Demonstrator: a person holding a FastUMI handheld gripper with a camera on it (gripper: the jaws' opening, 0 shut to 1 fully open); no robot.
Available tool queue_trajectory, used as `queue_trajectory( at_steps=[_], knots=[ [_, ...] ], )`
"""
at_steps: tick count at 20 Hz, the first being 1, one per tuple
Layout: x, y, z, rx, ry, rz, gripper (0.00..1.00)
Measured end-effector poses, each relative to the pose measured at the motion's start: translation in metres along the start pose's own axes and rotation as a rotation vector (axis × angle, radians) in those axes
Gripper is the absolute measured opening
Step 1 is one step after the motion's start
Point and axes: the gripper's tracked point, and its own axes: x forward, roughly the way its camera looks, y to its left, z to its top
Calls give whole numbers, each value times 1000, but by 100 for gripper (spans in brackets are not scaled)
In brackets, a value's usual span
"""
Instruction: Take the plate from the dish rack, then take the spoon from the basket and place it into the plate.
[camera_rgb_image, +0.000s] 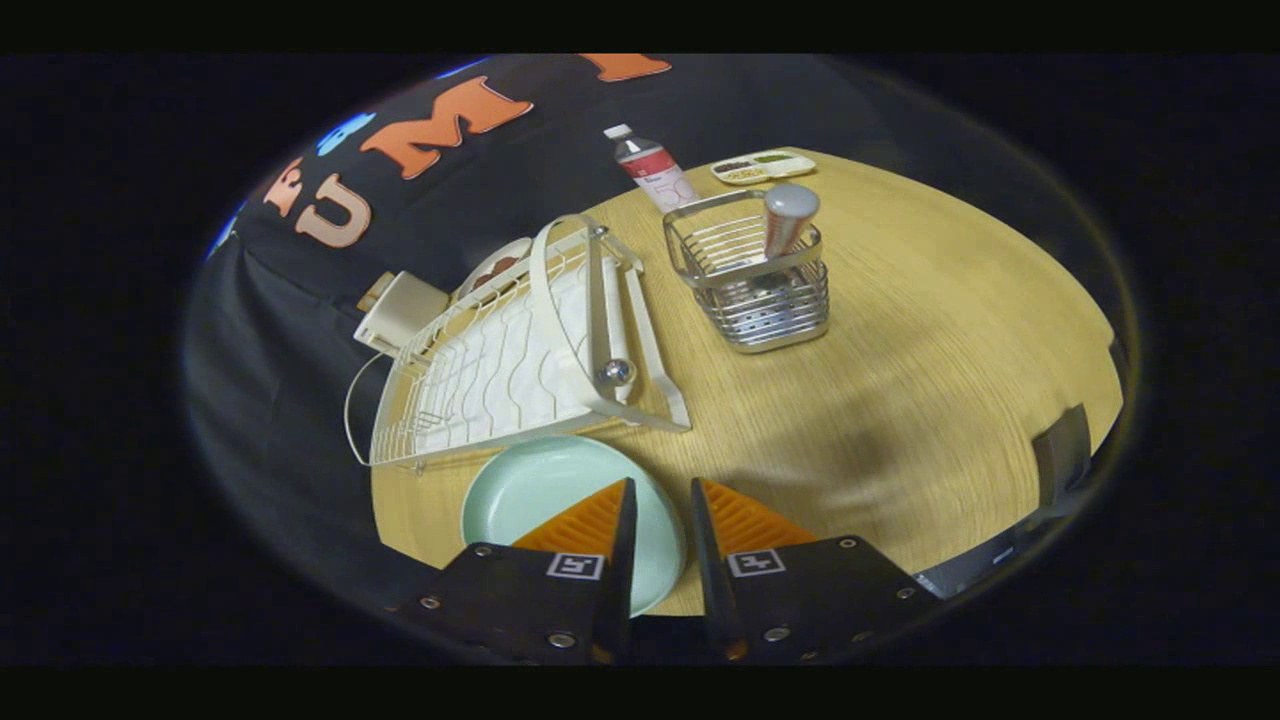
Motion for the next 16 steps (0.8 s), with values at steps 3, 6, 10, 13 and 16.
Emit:
queue_trajectory(
  at_steps=[3, 6, 10, 13, 16],
  knots=[
    [-9, 3, 29, -20, -111, 18, 41],
    [-22, -2, 72, -79, -288, -14, 52],
    [-29, -19, 111, -179, -455, -124, 64],
    [-29, -32, 121, -243, -513, -197, 65],
    [-21, -45, 118, -281, -494, -244, 65]
  ],
)
